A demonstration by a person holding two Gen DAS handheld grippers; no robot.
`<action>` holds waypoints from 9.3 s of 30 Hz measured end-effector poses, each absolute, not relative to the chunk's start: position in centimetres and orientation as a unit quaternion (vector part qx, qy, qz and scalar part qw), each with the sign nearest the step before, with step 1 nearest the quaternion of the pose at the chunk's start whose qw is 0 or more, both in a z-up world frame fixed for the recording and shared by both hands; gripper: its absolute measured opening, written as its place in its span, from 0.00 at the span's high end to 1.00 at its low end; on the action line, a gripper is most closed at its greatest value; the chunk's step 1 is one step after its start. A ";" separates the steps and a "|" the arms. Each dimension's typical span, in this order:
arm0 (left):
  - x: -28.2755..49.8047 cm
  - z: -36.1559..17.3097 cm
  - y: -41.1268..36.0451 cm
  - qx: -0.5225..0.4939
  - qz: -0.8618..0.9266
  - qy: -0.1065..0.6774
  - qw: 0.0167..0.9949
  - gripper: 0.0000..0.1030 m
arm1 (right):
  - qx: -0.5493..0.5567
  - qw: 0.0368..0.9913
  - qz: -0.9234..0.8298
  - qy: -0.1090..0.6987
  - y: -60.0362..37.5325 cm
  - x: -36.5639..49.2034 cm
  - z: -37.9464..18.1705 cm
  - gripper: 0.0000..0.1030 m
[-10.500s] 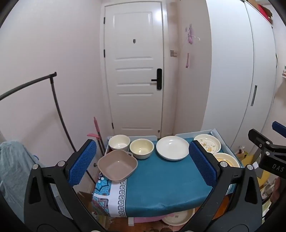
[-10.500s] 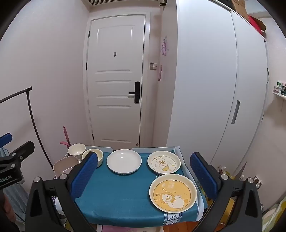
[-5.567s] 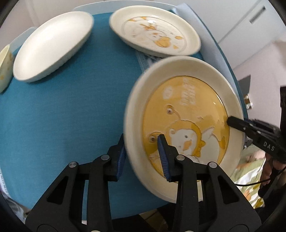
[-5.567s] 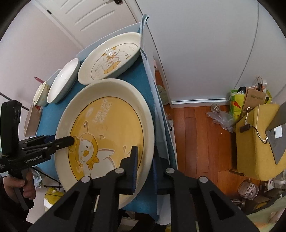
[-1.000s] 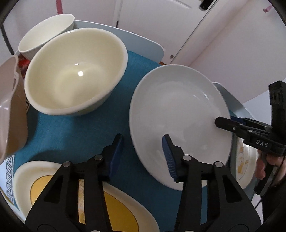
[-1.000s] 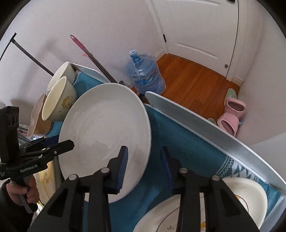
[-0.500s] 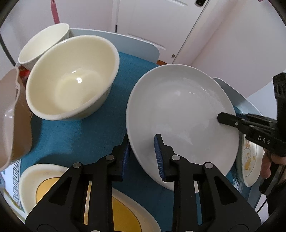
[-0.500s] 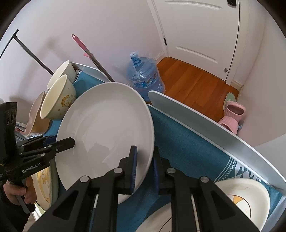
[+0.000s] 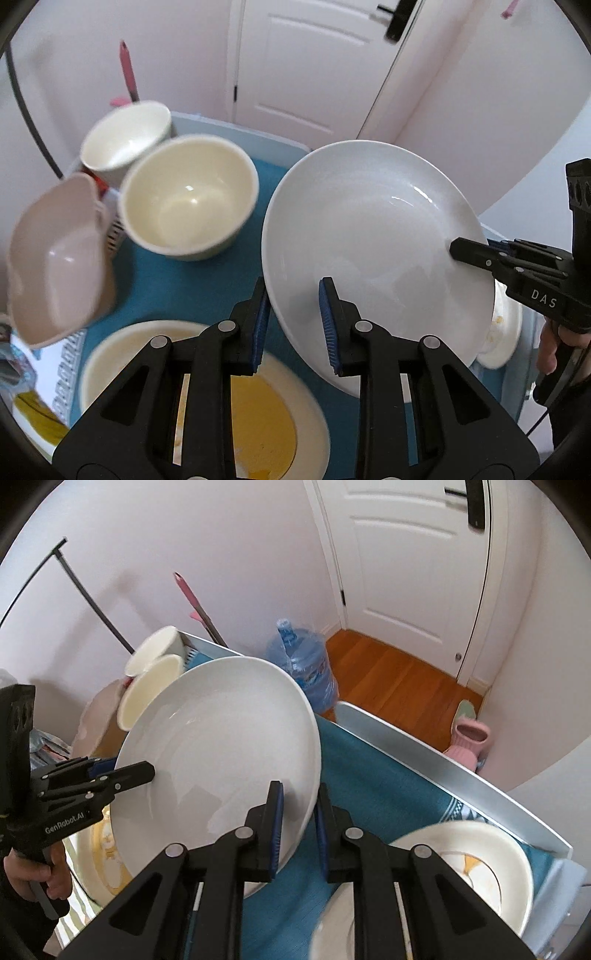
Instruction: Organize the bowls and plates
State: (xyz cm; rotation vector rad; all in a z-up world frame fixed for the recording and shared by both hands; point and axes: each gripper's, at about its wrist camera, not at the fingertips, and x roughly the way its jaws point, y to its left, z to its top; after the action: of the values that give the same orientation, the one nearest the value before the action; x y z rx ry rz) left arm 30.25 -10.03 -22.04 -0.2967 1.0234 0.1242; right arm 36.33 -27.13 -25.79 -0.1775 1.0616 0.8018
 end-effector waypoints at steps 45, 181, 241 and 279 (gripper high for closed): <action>19.5 -28.0 0.2 0.015 -0.097 0.580 0.809 0.77 | -0.071 0.817 0.200 0.535 -18.8 15.7 -28.7 0.85; 35.3 -15.6 -19.5 0.012 -0.185 0.473 0.862 0.79 | 0.063 0.885 0.103 0.450 -41.0 26.7 -21.0 0.83; 17.0 -26.4 -2.0 0.071 0.015 0.550 0.832 0.78 | -0.109 0.807 0.257 0.520 -18.0 15.6 -28.1 0.83; 16.0 -25.4 -2.0 0.156 0.013 0.526 0.836 0.79 | -0.108 0.814 0.212 0.529 -16.7 15.8 -29.1 0.83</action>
State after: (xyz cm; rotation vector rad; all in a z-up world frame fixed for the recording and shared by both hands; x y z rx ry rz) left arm 16.03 -1.97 -25.40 0.3292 1.1125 0.0283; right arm 15.77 -16.71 -29.13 -0.2309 1.1295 0.4533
